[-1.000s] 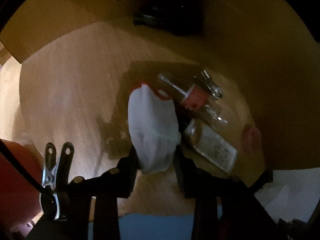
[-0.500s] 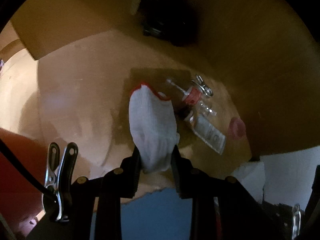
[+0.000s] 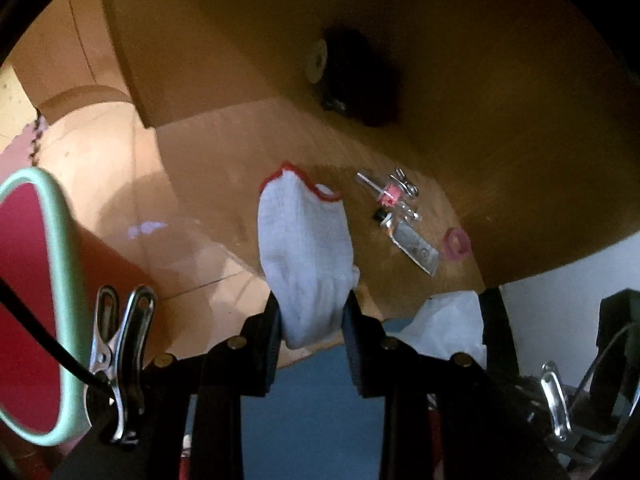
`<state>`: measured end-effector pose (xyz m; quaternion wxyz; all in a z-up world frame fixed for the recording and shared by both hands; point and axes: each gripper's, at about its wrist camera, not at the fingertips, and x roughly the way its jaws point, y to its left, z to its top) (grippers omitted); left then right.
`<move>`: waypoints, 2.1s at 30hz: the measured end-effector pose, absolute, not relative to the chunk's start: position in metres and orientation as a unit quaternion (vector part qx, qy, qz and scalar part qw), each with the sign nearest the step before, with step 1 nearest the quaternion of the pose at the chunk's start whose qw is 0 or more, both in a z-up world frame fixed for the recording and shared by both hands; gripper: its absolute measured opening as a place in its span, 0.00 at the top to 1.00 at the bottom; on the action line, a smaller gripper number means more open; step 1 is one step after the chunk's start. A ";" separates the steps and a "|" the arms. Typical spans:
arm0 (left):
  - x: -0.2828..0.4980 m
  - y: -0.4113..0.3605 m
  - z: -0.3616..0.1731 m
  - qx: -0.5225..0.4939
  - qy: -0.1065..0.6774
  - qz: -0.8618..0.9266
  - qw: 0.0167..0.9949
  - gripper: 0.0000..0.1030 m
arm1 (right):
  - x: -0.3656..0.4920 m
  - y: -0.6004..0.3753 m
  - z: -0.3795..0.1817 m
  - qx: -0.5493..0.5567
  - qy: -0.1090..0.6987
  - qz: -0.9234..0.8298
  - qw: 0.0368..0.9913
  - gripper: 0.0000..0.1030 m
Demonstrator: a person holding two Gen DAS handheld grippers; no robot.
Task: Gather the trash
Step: 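Carry the glove over the red bucket and open the left tool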
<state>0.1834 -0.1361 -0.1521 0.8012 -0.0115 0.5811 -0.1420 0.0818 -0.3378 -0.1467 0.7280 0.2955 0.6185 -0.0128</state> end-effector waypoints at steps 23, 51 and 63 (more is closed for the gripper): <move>0.127 -0.003 -0.040 -0.090 0.521 -0.053 0.847 0.72 | 0.079 -0.233 -0.047 0.220 0.576 0.086 0.783 0.83; 0.146 0.128 -0.108 -0.162 0.557 0.029 0.814 0.72 | 0.146 -0.086 -0.033 0.112 0.507 0.185 0.834 0.83; 0.149 0.117 -0.140 -0.150 0.601 0.032 0.785 0.71 | 0.154 -0.078 -0.041 0.095 0.517 0.182 0.831 0.83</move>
